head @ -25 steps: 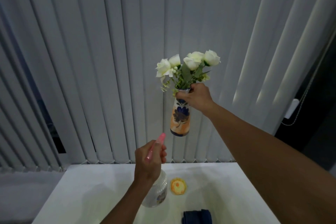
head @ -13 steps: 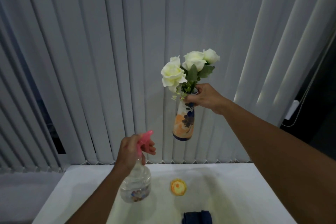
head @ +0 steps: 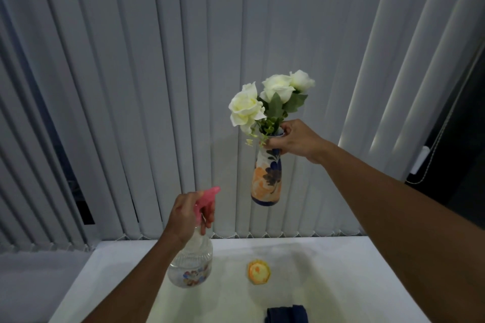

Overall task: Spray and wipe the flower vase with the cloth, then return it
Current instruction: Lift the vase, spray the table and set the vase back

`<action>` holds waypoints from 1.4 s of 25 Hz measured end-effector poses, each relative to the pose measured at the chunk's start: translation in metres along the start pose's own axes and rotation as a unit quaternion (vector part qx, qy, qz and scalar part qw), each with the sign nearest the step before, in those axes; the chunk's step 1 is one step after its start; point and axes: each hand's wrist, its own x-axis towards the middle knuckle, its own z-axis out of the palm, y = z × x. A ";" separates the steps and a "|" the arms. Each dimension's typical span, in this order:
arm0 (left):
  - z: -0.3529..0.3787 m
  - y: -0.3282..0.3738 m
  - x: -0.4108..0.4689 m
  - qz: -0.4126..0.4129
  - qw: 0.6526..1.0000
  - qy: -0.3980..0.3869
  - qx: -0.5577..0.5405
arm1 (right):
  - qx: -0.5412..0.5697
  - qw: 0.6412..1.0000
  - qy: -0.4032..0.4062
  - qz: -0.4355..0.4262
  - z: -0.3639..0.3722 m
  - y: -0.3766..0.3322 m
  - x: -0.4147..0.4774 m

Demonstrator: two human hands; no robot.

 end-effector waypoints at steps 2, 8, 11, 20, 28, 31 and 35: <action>0.005 -0.002 -0.003 0.013 0.999 0.007 0.031 | -0.009 1.000 0.023 0.013 0.007 -0.002 0.002; 0.052 -0.013 -0.029 0.090 0.975 0.107 0.175 | -0.058 0.981 0.171 0.073 0.046 -0.011 0.016; 0.080 -0.024 -0.043 0.084 0.962 0.154 0.208 | -0.065 0.967 0.226 0.102 0.067 -0.013 0.024; 0.086 -0.045 -0.058 0.100 0.955 0.160 0.229 | -0.077 0.963 0.223 0.128 0.086 -0.008 0.022; 0.030 -0.088 -0.067 0.008 0.951 0.064 0.303 | -0.082 0.966 0.200 0.140 0.097 0.039 0.008; 0.003 -0.123 -0.080 -0.024 0.923 0.050 0.380 | -0.091 0.963 0.179 0.180 0.116 0.087 -0.007; -0.024 -0.156 -0.087 -0.067 0.921 0.050 0.380 | -0.086 0.958 0.153 0.225 0.141 0.155 -0.030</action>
